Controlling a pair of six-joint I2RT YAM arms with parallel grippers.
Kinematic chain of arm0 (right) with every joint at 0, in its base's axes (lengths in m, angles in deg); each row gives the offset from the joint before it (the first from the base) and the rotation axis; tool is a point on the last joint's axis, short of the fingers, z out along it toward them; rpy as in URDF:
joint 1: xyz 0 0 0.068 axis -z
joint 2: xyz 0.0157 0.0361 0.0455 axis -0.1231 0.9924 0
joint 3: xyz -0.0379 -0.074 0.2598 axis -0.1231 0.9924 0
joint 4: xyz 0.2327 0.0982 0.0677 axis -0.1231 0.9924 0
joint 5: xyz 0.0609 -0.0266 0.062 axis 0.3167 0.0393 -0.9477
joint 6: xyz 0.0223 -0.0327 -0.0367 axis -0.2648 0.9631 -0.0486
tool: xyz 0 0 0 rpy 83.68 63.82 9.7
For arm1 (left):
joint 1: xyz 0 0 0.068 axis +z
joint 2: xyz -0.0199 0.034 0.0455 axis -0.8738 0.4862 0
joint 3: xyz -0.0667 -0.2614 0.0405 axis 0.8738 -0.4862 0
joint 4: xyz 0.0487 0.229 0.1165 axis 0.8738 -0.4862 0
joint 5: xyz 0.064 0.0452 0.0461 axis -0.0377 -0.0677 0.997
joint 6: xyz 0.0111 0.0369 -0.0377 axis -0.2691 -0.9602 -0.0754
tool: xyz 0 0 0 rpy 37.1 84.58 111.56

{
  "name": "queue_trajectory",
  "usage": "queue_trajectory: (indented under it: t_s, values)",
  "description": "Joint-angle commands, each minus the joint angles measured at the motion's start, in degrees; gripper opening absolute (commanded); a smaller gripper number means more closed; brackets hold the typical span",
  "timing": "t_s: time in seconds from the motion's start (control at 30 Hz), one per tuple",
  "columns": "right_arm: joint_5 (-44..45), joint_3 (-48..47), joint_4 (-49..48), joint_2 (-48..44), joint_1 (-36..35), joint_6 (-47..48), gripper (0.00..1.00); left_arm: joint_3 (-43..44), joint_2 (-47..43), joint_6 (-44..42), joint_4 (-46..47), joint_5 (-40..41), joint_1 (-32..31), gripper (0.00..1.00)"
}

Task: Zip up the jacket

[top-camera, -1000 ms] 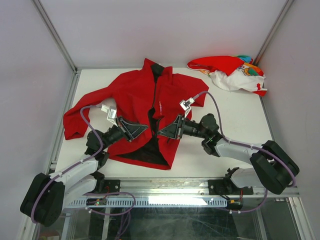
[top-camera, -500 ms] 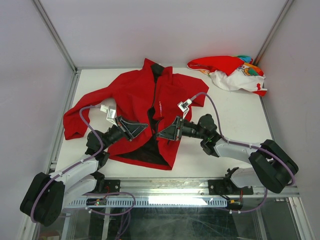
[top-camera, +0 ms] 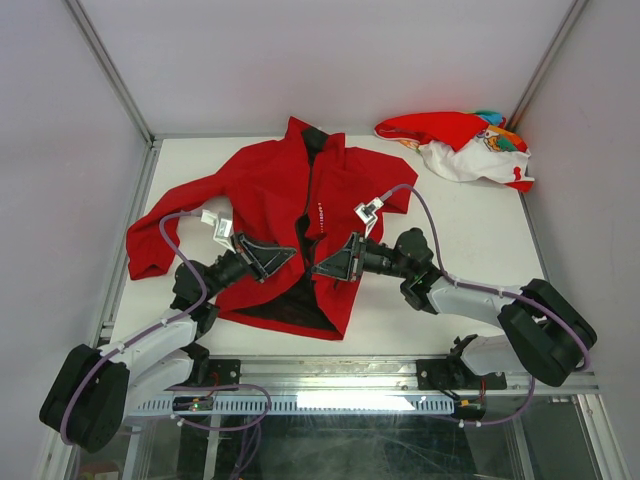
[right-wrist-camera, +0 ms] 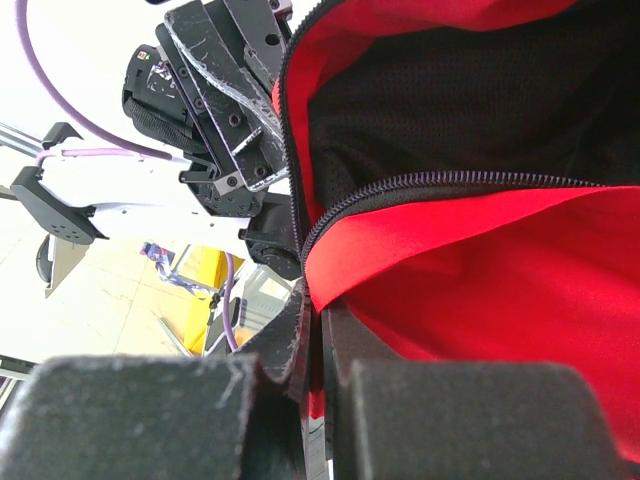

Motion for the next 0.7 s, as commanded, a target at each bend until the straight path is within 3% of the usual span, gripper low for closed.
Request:
queue_trajectory:
  t_s: [0.0, 0.67]
  values:
    - [1.5, -2.6, -1.9, -1.3, -0.5, -0.3, 0.0, 0.6, -0.6, -2.0, 4.1, 0.3, -0.9, 0.0]
    - [4.1, -2.1, 4.9, -5.4, -0.5, 3.0, 0.0, 0.6, -3.0, -2.9, 1.7, 2.1, -1.5, 0.0]
